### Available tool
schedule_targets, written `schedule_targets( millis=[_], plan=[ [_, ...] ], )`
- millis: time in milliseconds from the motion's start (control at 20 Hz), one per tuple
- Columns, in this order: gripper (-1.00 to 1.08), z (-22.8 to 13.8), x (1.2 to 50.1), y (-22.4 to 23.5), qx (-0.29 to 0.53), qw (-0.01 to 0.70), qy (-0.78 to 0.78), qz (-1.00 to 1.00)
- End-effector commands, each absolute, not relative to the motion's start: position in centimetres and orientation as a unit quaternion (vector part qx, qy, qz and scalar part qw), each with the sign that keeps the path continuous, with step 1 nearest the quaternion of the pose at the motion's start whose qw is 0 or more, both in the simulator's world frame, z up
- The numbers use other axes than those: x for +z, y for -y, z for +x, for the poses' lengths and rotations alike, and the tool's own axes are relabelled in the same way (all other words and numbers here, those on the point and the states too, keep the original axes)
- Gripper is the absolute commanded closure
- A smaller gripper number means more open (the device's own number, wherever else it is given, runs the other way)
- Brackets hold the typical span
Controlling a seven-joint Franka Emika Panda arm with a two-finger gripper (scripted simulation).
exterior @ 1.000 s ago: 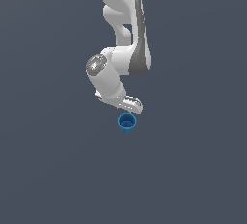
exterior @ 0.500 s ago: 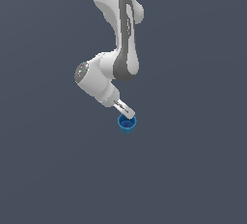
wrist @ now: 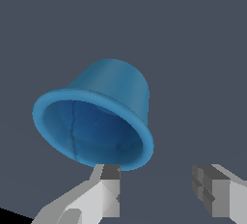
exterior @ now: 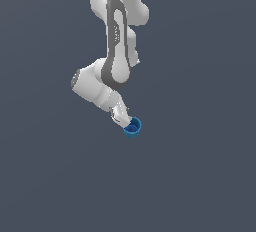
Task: Pick up the object and move it to a goal position.
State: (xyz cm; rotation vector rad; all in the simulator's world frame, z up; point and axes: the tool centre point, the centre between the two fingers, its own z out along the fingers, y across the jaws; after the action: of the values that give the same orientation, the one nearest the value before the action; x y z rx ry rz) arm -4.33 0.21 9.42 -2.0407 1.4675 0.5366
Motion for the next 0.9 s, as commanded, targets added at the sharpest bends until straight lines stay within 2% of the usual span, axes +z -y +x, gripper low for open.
schedule_targets(
  millis=[0,850],
  plan=[
    [-0.2,-4.25,9.31,-0.19,0.211,0.296,-0.573,-0.734],
    [-0.2,-3.98,8.79,-0.3,0.235,0.324,-0.624,-0.671]
  ],
)
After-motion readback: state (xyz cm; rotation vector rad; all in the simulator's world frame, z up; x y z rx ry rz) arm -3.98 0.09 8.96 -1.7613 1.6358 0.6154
